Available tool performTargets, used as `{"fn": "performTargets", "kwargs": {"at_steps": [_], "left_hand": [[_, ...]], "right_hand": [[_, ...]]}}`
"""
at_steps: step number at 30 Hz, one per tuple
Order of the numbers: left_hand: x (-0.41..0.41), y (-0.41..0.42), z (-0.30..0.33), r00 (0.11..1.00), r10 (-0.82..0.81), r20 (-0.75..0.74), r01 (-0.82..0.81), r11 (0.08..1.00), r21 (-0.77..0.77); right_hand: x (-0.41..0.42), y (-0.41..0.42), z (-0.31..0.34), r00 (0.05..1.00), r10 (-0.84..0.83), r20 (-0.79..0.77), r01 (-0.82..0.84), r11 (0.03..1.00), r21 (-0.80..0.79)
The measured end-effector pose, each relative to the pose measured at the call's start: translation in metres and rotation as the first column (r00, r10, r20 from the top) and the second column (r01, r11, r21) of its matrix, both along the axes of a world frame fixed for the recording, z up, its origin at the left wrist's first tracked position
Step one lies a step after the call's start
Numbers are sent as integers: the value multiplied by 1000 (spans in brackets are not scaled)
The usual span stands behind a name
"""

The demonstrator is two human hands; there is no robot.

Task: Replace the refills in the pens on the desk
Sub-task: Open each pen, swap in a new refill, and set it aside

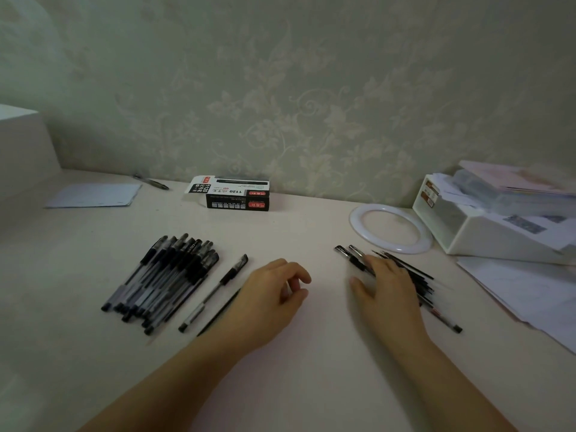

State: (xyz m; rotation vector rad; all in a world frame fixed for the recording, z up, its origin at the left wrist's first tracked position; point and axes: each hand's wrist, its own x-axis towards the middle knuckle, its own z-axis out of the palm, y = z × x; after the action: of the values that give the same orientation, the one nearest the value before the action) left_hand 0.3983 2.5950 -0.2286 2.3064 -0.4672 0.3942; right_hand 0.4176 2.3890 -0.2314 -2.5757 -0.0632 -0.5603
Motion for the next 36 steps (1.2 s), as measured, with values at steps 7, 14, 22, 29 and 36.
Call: {"fn": "performTargets", "kwargs": {"at_steps": [7, 14, 22, 29, 36], "left_hand": [[2, 2, -3, 1000, 12, -11, -12, 1000, -13], [3, 5, -2, 999, 47, 13, -46, 999, -8], [4, 2, -4, 998, 55, 27, -53, 995, -83], [3, -5, -3, 998, -54, 9, 55, 994, -93], [3, 4, 1, 995, -4, 98, -4, 997, 82]], "right_hand": [[-5, 5, 5, 993, 99, -57, -97, 995, 37], [-2, 5, 1, 987, 115, -108, -98, 983, 153], [1, 18, 12, 975, 216, -56, -101, 651, 752], [-6, 32, 5, 860, 510, -11, -189, 340, 921], [0, 23, 7, 945, 328, -5, -146, 434, 889]]}}
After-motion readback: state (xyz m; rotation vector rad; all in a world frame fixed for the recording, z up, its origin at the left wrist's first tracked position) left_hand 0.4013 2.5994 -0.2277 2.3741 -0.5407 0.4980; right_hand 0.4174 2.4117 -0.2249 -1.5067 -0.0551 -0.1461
